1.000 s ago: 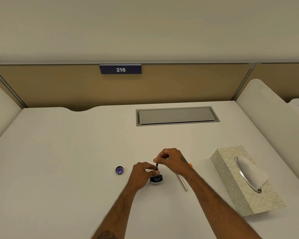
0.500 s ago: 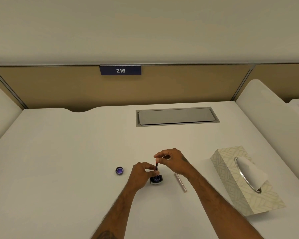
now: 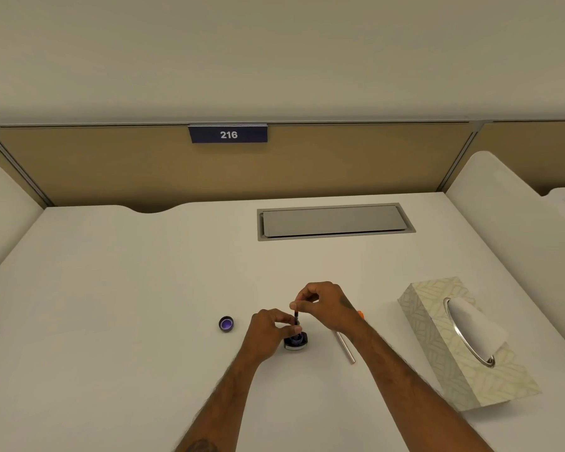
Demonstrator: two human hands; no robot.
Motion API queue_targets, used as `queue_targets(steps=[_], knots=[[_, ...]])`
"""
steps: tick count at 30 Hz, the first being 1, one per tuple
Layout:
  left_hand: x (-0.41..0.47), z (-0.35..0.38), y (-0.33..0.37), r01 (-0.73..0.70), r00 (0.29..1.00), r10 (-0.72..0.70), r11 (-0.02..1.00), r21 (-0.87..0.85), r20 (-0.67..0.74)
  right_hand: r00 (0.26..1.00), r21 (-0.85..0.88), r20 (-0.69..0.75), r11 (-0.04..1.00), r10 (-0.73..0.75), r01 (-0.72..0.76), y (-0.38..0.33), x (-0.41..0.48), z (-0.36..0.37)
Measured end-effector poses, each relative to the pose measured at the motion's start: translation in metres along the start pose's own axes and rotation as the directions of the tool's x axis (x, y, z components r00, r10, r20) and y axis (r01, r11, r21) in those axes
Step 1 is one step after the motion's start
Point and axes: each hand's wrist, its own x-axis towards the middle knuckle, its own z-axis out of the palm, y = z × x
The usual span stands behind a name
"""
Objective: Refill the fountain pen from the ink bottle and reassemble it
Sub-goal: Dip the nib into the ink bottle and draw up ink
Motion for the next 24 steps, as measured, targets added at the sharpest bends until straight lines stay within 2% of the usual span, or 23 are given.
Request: queue_targets(steps=[10, 24], knots=[[-0.0006, -0.0016, 0.0024, -0.012, 1.0, 0.012, 1.0, 0.01, -0.012, 0.998, 0.055, 0.067, 0.998, -0.02, 0.017, -0.0022, -0.0064, -0.0071], [-0.0017, 0.0007, 0.0032, 0.001, 1.0, -0.001, 1.0, -0.005, -0.013, 1.0, 0.023, -0.014, 1.0, 0.004, -0.003, 0.0007, -0.0029, -0.0009]])
